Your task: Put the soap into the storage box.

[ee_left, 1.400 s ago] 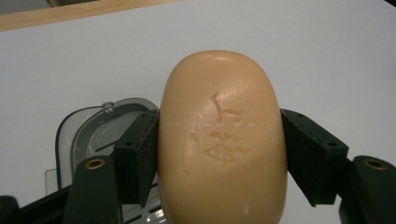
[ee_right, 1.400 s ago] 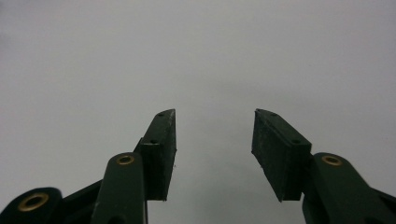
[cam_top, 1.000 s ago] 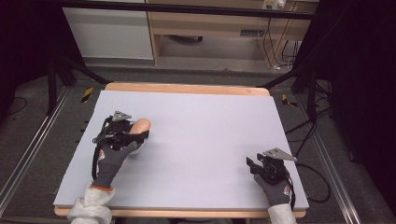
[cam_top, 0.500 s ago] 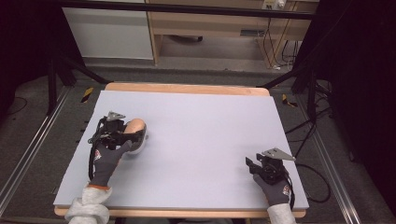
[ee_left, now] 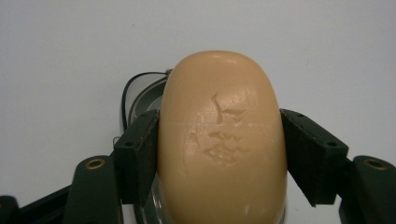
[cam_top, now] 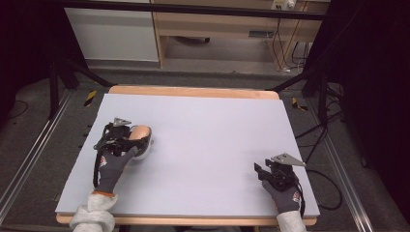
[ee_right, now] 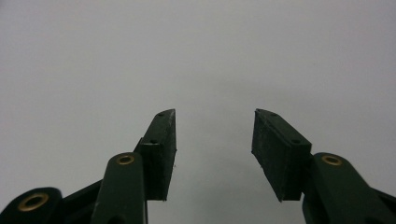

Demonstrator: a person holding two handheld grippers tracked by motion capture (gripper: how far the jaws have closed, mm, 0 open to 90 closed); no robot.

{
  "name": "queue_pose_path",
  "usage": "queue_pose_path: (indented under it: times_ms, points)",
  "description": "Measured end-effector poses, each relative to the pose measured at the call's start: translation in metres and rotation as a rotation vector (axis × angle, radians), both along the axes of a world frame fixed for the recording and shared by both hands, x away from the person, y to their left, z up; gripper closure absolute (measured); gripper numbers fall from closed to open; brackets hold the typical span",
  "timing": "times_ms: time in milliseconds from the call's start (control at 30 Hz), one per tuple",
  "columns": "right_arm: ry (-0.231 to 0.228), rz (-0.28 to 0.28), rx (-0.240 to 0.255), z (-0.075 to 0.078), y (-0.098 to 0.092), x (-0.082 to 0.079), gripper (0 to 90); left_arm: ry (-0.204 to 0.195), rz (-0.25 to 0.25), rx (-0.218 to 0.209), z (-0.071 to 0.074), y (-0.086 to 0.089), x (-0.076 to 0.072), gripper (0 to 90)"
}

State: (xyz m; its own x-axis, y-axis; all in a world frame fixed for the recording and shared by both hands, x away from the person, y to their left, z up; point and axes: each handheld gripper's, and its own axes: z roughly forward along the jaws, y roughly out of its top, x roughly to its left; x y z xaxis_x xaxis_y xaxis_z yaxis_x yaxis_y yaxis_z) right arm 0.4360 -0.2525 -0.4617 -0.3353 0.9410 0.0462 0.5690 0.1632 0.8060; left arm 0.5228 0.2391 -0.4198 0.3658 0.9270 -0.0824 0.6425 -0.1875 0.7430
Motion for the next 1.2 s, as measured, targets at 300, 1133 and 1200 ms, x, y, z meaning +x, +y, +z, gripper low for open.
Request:
queue_pose_path:
  times_ms: [300, 1133, 1200]
  points:
    - [0.001, 0.001, -0.001, -0.0002, 0.0003, 0.0001, 49.7, 0.007, 0.010, 0.002, -0.0046, 0.0012, 0.0009, 32.1]
    - [-0.002, 0.004, 0.000, -0.0007, 0.0005, 0.0003, 48.7, 0.021, 0.020, -0.002, -0.0098, 0.0023, 0.0019, 31.8]
    - [-0.002, 0.004, 0.000, -0.0006, 0.0006, 0.0002, 48.7, 0.022, 0.018, 0.003, -0.0101, 0.0018, 0.0018, 30.5]
